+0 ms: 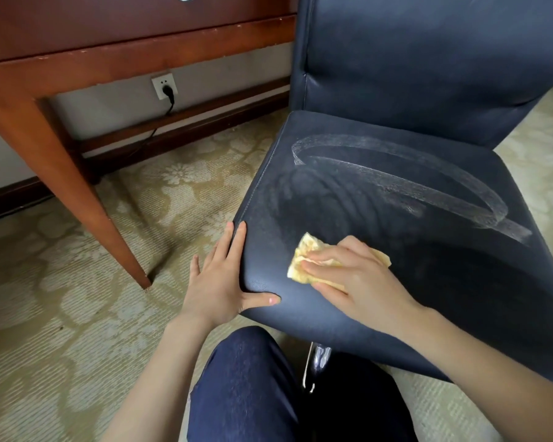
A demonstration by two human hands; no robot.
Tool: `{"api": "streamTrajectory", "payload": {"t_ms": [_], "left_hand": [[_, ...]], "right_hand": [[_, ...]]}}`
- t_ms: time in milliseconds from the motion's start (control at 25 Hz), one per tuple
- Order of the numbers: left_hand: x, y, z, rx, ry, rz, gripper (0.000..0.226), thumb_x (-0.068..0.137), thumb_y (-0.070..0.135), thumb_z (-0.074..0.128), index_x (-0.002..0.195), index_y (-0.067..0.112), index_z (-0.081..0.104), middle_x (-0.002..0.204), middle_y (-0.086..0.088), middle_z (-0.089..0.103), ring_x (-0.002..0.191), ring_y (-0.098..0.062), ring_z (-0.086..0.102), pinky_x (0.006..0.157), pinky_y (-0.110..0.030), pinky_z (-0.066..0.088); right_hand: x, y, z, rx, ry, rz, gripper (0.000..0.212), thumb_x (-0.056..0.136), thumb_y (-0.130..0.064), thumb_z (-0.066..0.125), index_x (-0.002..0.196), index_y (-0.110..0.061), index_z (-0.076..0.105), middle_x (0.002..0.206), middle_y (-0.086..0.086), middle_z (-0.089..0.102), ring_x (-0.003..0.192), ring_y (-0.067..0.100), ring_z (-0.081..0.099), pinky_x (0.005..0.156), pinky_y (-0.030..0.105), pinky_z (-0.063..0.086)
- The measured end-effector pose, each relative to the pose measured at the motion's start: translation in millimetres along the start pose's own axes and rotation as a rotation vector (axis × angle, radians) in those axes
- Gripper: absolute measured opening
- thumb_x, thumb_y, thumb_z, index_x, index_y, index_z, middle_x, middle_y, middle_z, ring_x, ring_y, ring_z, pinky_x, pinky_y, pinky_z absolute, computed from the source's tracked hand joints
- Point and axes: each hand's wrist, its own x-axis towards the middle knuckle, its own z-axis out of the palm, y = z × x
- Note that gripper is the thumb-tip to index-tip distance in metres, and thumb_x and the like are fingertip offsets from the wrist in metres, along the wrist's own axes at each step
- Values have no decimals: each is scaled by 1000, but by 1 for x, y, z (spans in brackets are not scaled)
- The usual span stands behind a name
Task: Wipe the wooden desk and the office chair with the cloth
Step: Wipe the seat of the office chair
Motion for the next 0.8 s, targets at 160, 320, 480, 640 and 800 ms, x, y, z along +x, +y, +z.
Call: {"api": "streamTrajectory", "payload": {"t_ms": [160, 320, 480, 640, 800], "left_hand": [[-1, 2, 1, -18, -9, -13, 131, 52, 73, 68, 143, 42, -20, 153, 18, -24, 146, -14, 3, 114, -51, -2], [-1, 3, 0, -6, -3, -4, 131, 53, 73, 69, 144, 41, -20, 154, 17, -23, 146, -16, 5, 115, -53, 0], [-1, 2, 0, 7, 10, 3, 131, 53, 74, 68, 137, 43, -27, 153, 18, -24, 146, -15, 5, 115, -51, 1], [0, 3, 2, 43, 12, -17, 130, 55, 73, 68, 142, 42, -23, 152, 20, -25, 146, -14, 5, 115, -50, 0], [1, 4, 2, 26, 14, -33, 129, 56, 70, 70, 143, 42, -20, 153, 20, -24, 146, -14, 6, 115, -51, 0]], "right_hand": [[-7, 26, -17, -85, 20, 111, 29, 81, -24, 72, 109, -32, 72, 121, 3, 60, 103, 30, 48, 82, 46, 45], [44, 64, -29, -20, -26, 349, 46, 86, -63, 37, 115, -40, 65, 125, -3, 52, 112, 27, 38, 96, 41, 34], [109, 103, -5, -171, -66, 543, 39, 94, -48, 39, 124, -31, 58, 127, -1, 50, 114, 29, 42, 97, 43, 36], [160, 83, 27, -125, 112, 771, 44, 93, -38, 52, 128, -12, 51, 122, 10, 47, 114, 30, 44, 92, 41, 35], [155, 43, 38, -80, 45, 399, 34, 98, -24, 46, 130, -16, 56, 130, 9, 52, 114, 30, 42, 94, 44, 38]]}}
